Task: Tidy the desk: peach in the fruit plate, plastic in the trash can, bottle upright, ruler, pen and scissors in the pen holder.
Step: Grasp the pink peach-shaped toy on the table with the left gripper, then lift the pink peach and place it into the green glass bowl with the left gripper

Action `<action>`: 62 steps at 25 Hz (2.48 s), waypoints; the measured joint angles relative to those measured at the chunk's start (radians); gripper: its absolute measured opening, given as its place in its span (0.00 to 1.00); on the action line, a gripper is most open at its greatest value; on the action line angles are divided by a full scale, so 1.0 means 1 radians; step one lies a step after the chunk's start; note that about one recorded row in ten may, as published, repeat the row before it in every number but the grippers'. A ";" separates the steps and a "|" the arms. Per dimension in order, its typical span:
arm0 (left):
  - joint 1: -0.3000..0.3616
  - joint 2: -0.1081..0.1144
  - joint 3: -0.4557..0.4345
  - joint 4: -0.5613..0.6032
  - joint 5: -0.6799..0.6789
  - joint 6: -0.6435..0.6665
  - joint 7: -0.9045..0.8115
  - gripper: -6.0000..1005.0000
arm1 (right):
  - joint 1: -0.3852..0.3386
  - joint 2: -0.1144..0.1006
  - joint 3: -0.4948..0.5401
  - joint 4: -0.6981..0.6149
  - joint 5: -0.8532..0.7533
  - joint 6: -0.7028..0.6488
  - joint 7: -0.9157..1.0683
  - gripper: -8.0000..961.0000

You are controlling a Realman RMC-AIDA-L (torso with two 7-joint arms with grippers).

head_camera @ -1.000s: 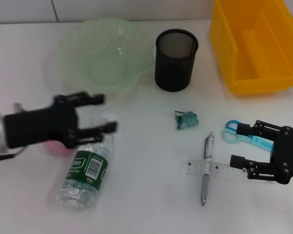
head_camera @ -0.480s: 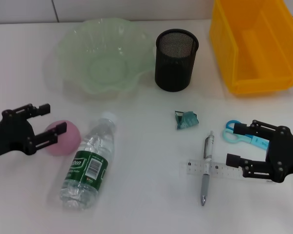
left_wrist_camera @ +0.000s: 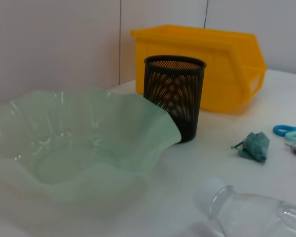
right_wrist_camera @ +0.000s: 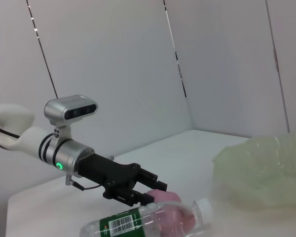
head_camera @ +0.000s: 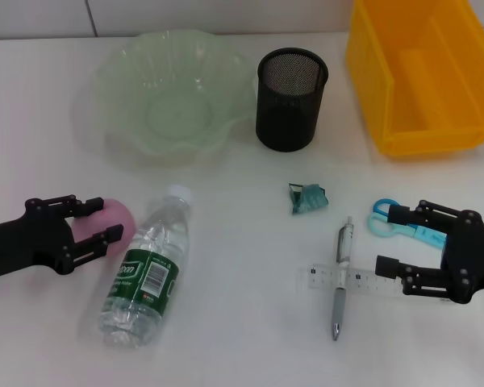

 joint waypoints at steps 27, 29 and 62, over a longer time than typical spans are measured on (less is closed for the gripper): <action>-0.067 -0.085 -0.211 0.198 -0.025 0.079 -0.108 0.07 | -0.002 0.002 0.007 0.000 0.005 0.010 0.000 0.87; -0.097 -0.088 -0.214 0.188 -0.050 0.075 -0.109 0.06 | -0.002 0.002 0.007 0.000 0.005 0.010 0.000 0.87; -0.311 -0.090 -0.207 -0.071 -0.082 -0.064 -0.068 0.68 | 0.002 -0.004 0.033 -0.067 0.034 -0.047 0.175 0.87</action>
